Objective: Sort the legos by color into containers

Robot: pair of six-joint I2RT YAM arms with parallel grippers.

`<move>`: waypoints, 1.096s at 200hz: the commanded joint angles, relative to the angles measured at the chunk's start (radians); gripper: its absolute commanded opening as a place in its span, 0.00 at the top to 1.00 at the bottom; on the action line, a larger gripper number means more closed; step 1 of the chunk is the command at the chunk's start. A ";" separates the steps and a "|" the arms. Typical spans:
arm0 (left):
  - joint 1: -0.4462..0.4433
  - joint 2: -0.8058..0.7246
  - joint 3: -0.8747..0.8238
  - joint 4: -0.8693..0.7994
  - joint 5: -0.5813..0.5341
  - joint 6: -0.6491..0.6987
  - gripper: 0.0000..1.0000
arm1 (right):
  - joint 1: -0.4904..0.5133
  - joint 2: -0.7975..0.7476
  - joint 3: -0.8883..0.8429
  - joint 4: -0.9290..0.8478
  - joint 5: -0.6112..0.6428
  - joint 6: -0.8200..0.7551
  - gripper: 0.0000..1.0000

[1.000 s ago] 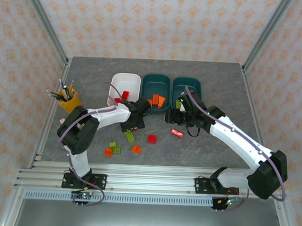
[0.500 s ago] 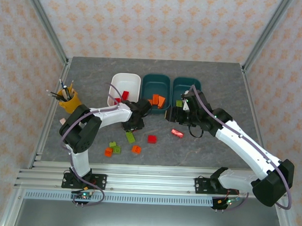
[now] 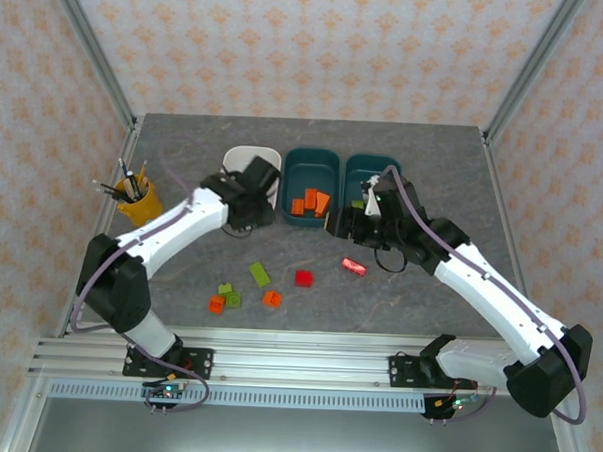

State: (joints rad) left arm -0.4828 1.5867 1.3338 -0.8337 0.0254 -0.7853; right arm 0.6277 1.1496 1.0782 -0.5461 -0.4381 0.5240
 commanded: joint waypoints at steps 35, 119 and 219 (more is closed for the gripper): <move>0.160 0.226 0.261 -0.089 0.132 0.286 0.71 | -0.004 0.160 0.113 0.161 -0.068 0.136 0.34; 0.179 0.533 0.418 -0.143 0.143 0.405 0.68 | -0.011 0.250 0.157 0.114 -0.062 0.136 0.33; 0.178 0.444 0.421 -0.167 0.101 0.350 0.37 | -0.011 0.242 0.193 -0.027 0.025 0.029 0.33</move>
State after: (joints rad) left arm -0.3092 2.1353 1.7218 -0.9501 0.1566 -0.4149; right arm 0.6209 1.3926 1.2148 -0.5064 -0.4641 0.6155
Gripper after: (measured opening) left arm 0.612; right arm 0.669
